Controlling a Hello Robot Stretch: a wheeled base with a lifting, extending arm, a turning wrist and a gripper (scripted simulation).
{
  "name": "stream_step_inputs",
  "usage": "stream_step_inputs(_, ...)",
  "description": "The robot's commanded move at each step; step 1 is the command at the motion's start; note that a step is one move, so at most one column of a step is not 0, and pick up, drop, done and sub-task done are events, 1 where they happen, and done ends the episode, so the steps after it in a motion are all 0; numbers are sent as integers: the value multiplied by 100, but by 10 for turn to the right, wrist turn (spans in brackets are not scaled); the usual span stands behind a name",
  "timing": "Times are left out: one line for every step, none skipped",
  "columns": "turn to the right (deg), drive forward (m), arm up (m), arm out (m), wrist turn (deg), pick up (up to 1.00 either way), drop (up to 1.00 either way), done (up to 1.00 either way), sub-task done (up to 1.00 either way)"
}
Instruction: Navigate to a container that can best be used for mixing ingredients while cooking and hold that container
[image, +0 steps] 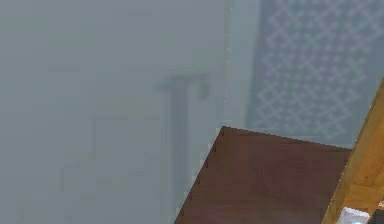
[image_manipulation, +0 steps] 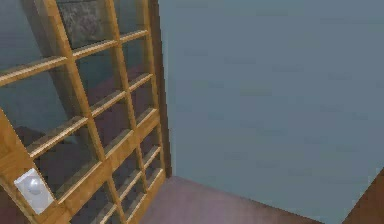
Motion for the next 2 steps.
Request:
stream_step_inputs(-60,0,0,0,0,0,0,0,0)
stream_step_inputs(0,40,0,0,0,0,0,0,0)
